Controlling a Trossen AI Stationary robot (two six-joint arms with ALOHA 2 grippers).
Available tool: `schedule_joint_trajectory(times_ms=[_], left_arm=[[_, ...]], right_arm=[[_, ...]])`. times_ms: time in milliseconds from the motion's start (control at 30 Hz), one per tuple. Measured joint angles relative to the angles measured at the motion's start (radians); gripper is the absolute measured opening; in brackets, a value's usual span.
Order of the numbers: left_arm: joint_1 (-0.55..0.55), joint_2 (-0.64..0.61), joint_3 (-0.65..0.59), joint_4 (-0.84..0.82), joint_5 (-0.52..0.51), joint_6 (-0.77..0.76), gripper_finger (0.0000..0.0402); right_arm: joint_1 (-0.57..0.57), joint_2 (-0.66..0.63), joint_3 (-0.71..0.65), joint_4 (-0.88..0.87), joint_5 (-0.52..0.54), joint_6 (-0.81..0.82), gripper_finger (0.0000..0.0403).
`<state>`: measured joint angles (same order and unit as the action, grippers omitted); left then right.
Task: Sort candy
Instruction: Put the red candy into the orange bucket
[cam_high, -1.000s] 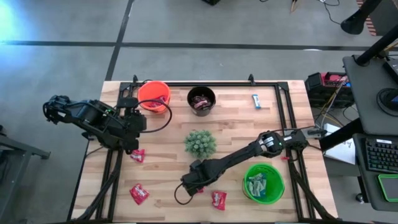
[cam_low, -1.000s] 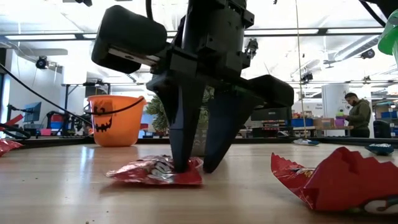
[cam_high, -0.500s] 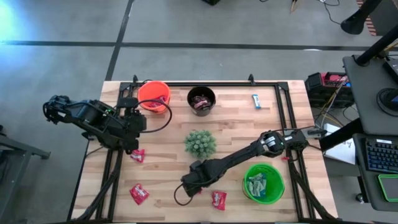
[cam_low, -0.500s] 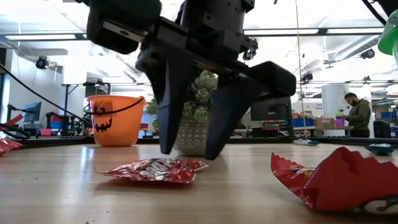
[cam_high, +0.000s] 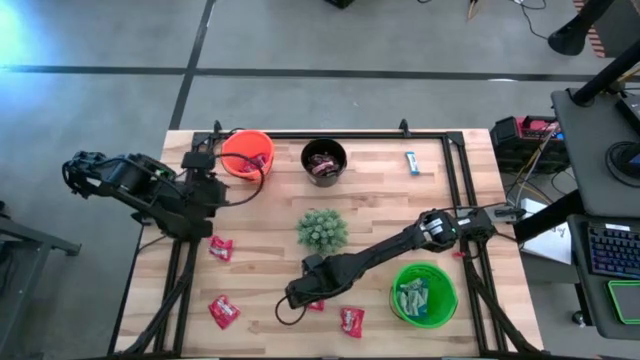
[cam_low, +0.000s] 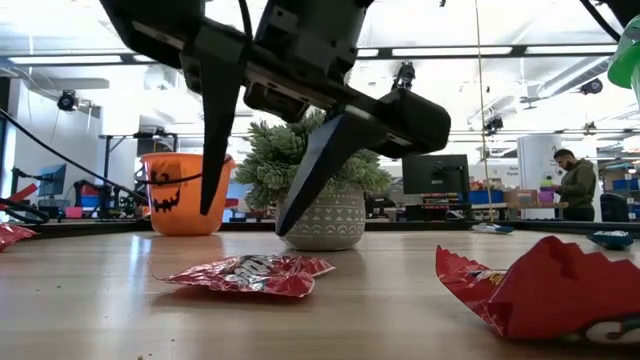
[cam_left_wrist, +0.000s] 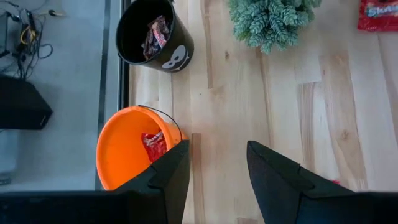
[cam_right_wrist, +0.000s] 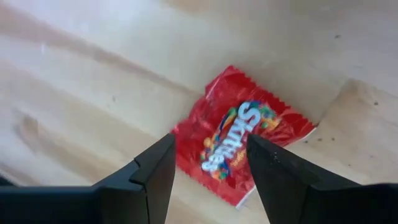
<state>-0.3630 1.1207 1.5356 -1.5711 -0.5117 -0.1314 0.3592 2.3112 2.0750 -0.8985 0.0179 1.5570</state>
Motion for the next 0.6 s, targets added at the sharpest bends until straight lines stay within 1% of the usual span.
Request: schedule_joint_trajectory(times_ms=[100,233,433,600], left_arm=[[0.000,-0.031,0.000,0.000,0.000,0.000,0.0142],[0.000,-0.066,0.000,0.000,0.000,0.000,0.0142],[0.000,-0.103,0.000,0.000,-0.001,0.047,0.0142],[0.000,-0.116,0.000,0.000,-0.001,0.049,0.0142]], right_arm=[[0.000,0.000,0.000,-0.004,0.011,0.078,0.0187],[0.002,0.000,0.000,-0.001,0.010,0.158,0.0196],[0.002,-0.001,0.026,-0.005,-0.002,0.187,0.0215],[0.002,-0.001,0.025,-0.010,-0.019,0.230,0.0233]])
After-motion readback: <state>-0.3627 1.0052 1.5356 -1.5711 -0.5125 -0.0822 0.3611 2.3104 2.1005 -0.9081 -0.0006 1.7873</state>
